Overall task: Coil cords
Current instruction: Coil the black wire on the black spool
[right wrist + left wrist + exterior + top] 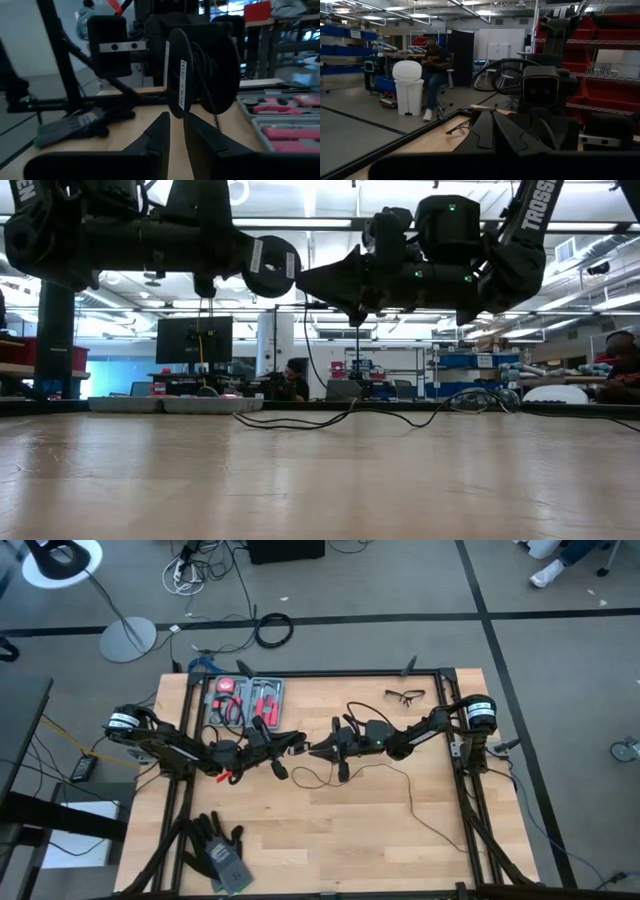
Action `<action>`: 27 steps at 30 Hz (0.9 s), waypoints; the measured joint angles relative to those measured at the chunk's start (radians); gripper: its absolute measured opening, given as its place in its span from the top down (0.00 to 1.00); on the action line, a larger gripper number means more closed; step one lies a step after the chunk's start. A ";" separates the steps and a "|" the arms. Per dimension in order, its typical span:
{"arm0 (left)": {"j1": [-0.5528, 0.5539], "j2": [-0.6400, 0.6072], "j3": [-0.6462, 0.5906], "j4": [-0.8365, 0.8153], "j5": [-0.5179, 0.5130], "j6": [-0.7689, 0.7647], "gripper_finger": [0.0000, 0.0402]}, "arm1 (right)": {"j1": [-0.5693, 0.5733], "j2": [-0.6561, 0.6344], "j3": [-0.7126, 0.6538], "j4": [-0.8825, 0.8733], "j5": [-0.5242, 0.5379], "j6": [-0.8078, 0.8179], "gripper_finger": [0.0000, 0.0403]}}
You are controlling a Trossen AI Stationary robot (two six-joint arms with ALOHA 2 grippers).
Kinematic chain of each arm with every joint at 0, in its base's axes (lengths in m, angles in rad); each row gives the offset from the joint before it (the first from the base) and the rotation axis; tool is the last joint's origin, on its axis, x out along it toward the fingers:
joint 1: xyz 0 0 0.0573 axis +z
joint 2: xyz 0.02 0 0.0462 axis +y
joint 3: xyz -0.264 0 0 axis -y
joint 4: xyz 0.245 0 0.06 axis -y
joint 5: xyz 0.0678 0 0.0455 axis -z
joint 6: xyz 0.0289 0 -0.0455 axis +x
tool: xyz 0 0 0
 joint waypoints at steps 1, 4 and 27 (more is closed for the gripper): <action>0.000 0.000 0.000 -0.004 0.001 0.000 1.00 | 0.000 0.000 0.001 -0.009 -0.017 0.001 0.86; -0.001 0.001 0.000 -0.007 0.003 0.007 1.00 | -0.002 -0.012 -0.010 -0.009 -0.065 0.034 0.86; 0.000 0.002 0.003 -0.021 0.011 -0.004 1.00 | -0.013 -0.152 -0.064 -0.118 0.039 -0.107 0.86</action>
